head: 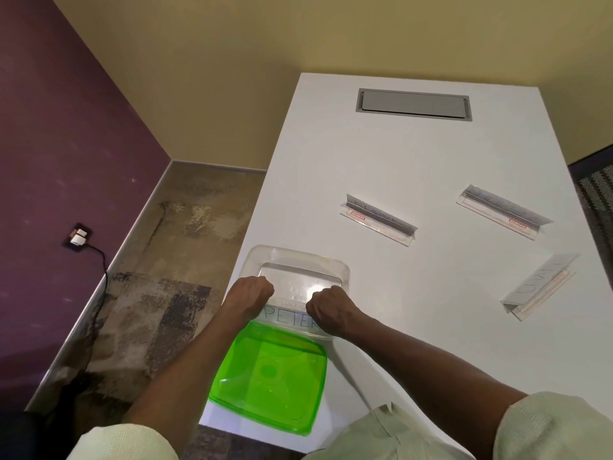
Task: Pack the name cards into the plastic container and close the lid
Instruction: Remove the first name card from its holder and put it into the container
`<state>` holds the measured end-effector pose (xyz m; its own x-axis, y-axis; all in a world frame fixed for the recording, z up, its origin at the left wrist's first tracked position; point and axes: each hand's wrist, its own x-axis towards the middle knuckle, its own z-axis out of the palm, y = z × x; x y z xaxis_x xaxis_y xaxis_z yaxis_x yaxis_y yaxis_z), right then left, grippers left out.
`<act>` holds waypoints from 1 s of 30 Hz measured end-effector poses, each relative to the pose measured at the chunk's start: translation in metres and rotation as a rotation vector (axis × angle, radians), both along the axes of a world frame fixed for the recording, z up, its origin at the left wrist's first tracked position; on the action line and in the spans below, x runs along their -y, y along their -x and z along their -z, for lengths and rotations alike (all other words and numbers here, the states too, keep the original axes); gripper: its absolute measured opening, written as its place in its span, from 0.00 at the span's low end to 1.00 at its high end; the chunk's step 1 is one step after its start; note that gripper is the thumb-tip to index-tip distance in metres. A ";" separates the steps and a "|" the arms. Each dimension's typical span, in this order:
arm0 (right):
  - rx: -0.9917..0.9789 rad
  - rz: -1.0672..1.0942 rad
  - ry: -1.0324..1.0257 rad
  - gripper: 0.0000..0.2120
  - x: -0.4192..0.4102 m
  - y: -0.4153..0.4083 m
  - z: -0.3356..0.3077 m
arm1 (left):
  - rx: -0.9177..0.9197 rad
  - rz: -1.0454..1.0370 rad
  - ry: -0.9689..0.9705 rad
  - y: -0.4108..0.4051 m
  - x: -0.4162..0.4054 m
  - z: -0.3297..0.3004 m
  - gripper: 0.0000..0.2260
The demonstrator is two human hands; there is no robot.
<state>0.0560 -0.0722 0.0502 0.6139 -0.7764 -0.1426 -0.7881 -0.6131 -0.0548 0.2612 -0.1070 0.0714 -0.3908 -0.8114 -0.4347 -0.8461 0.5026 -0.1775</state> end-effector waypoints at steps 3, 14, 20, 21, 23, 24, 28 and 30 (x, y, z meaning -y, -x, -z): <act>-0.017 0.014 -0.002 0.19 0.000 -0.002 0.000 | -0.004 -0.002 0.012 0.000 0.000 0.000 0.14; 0.029 0.046 0.017 0.19 -0.005 -0.001 -0.001 | -0.042 -0.090 -0.011 -0.003 -0.003 0.004 0.11; 0.078 0.047 -0.026 0.10 -0.004 0.003 -0.003 | -0.037 -0.140 -0.048 -0.002 -0.003 -0.004 0.12; 0.096 0.050 -0.026 0.10 -0.003 0.002 -0.005 | -0.043 -0.145 -0.048 -0.001 -0.002 -0.007 0.12; 0.095 0.055 -0.020 0.12 -0.005 0.001 -0.009 | -0.067 -0.156 -0.038 0.000 -0.001 -0.013 0.14; 0.087 0.058 0.004 0.13 -0.005 0.001 -0.011 | -0.087 -0.163 -0.025 0.001 -0.001 -0.017 0.15; 0.122 0.081 0.139 0.12 -0.008 0.005 -0.025 | -0.210 -0.217 0.052 0.004 -0.003 -0.029 0.15; 0.143 0.108 0.192 0.11 -0.008 0.011 -0.035 | -0.307 -0.269 0.076 0.007 -0.005 -0.036 0.15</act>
